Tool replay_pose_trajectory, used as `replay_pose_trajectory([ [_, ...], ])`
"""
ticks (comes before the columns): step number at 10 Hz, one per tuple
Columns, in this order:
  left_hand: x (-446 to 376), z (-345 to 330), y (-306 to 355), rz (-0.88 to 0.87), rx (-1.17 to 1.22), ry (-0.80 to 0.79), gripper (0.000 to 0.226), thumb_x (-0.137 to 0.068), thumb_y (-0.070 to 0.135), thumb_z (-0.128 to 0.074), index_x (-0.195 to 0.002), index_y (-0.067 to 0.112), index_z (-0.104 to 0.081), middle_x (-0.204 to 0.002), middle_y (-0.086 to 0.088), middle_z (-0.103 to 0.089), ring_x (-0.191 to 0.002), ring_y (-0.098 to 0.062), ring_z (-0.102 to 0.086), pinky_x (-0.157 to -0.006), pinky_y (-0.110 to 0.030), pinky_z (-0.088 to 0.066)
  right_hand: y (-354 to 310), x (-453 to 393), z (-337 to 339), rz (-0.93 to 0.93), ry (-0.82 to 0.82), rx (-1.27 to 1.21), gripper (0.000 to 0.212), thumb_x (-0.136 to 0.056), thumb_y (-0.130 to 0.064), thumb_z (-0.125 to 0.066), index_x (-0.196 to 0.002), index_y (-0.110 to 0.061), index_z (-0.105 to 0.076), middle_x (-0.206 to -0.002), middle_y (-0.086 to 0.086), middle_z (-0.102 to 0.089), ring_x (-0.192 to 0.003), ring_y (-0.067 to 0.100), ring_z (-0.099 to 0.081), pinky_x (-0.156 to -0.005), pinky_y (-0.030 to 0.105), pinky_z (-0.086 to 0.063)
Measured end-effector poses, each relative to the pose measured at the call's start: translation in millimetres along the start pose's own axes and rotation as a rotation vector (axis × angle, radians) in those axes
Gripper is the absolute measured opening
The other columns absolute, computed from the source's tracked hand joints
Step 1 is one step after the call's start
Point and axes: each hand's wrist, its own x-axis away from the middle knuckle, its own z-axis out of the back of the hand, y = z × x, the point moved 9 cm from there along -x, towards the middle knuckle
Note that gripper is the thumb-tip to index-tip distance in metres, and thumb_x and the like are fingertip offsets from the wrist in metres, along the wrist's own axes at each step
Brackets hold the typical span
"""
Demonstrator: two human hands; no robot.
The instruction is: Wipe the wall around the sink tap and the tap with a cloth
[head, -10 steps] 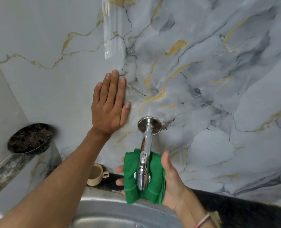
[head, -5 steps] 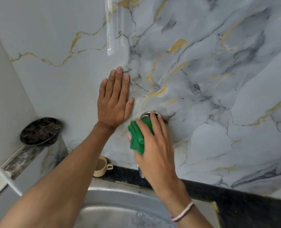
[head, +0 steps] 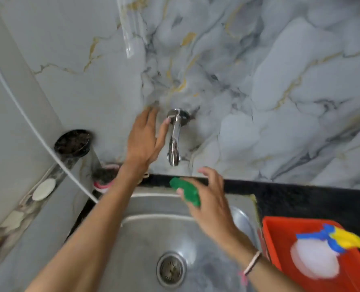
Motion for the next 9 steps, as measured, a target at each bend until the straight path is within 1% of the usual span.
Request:
replay_pose_trajectory([
  [1, 82, -6, 44, 0.14, 0.341, -0.13, 0.046, -0.106, 0.048, -0.045, -0.112, 0.012, -0.073, -0.119, -0.007, -0.066, -0.109, -0.016, -0.063, -0.1, -0.034, -0.053, 59, 50, 23, -0.499, -0.082, -0.699, 0.026, -0.088, -0.048, -0.074, -0.098, -0.025, -0.077, -0.118, 0.008, -0.077, -0.112, 0.022, -0.071, -0.101, 0.022, -0.05],
  [2, 160, -17, 91, 0.289, 0.454, -0.172, 0.038, -0.101, 0.05, -0.056, -0.1, 0.019, -0.077, -0.111, -0.001, -0.066, -0.103, -0.008, -0.061, -0.092, -0.024, -0.052, 94, 96, 53, -0.641, -0.173, -1.103, 0.039, -0.073, -0.046, -0.081, -0.108, -0.028, -0.082, -0.116, 0.001, -0.083, -0.112, 0.016, -0.076, -0.11, 0.04, -0.052],
  [3, 221, -51, 149, 0.492, 0.814, -0.441, 0.029, -0.095, 0.054, -0.064, -0.102, 0.029, -0.077, -0.112, 0.004, -0.076, -0.102, -0.002, -0.071, -0.083, -0.012, -0.057, 119, 132, 97, -0.677, -0.232, -1.152, 0.053, -0.072, -0.037, -0.085, -0.121, -0.019, -0.077, -0.123, 0.008, -0.08, -0.116, 0.022, -0.074, -0.103, 0.044, -0.058],
  [4, 278, -101, 222, 0.635, 1.166, -0.823, 0.027, -0.096, 0.024, -0.071, -0.12, 0.011, -0.075, -0.116, -0.009, -0.08, -0.106, -0.02, -0.076, -0.086, -0.027, -0.066, 150, 162, 131, -0.669, -0.255, -1.047, 0.05, -0.078, -0.02, -0.083, -0.126, -0.007, -0.072, -0.123, 0.017, -0.078, -0.116, 0.031, -0.074, -0.102, 0.046, -0.059],
  [5, 313, -144, 250, 0.779, 1.044, -0.81, 0.032, -0.092, 0.002, -0.072, -0.124, -0.004, -0.07, -0.111, -0.015, -0.079, -0.082, -0.014, -0.078, -0.071, -0.023, -0.066, 199, 199, 147, -0.709, -0.215, -0.907, 0.051, -0.08, 0.011, -0.079, -0.128, 0.002, -0.064, -0.124, 0.029, -0.073, -0.117, 0.042, -0.07, -0.106, 0.055, -0.054],
  [6, 349, -187, 273, 0.797, 0.84, -0.872, 0.035, -0.09, 0.0, -0.075, -0.124, -0.007, -0.067, -0.121, -0.024, -0.074, -0.082, -0.016, -0.078, -0.075, -0.032, -0.068, 248, 234, 151, -0.766, -0.235, -0.675, 0.05, -0.075, 0.02, -0.079, -0.122, 0.007, -0.067, -0.12, 0.035, -0.073, -0.114, 0.047, -0.07, -0.104, 0.06, -0.054],
  [7, 374, -210, 290, 0.701, 0.507, -0.9, 0.046, -0.089, 0.017, -0.08, -0.129, 0.001, -0.066, -0.126, -0.015, -0.073, -0.111, -0.026, -0.072, -0.1, -0.038, -0.06, 287, 254, 153, -0.811, -0.255, -0.376, 0.038, -0.071, 0.011, -0.086, -0.108, 0.008, -0.074, -0.113, 0.03, -0.077, -0.107, 0.042, -0.075, -0.095, 0.054, -0.06],
  [8, 394, -223, 298, 0.647, 0.26, -0.921, 0.058, -0.09, 0.033, -0.076, -0.138, 0.006, -0.056, -0.138, -0.014, -0.064, -0.13, -0.029, -0.06, -0.106, -0.034, -0.05, 303, 266, 145, -0.822, -0.355, -0.13, 0.071, -0.073, -0.012, -0.09, -0.135, -0.002, -0.059, -0.138, 0.015, -0.065, -0.128, 0.031, -0.062, -0.105, 0.036, -0.052],
  [9, 398, -220, 303, 0.618, 0.16, -0.914, 0.059, -0.093, 0.036, -0.072, -0.141, 0.008, -0.052, -0.141, -0.014, -0.06, -0.132, -0.03, -0.057, -0.109, -0.034, -0.046, 311, 266, 147, -0.755, -0.38, -0.059, 0.086, -0.079, -0.019, -0.087, -0.151, -0.007, -0.041, -0.152, 0.014, -0.051, -0.139, 0.029, -0.051, -0.111, 0.033, -0.045],
])
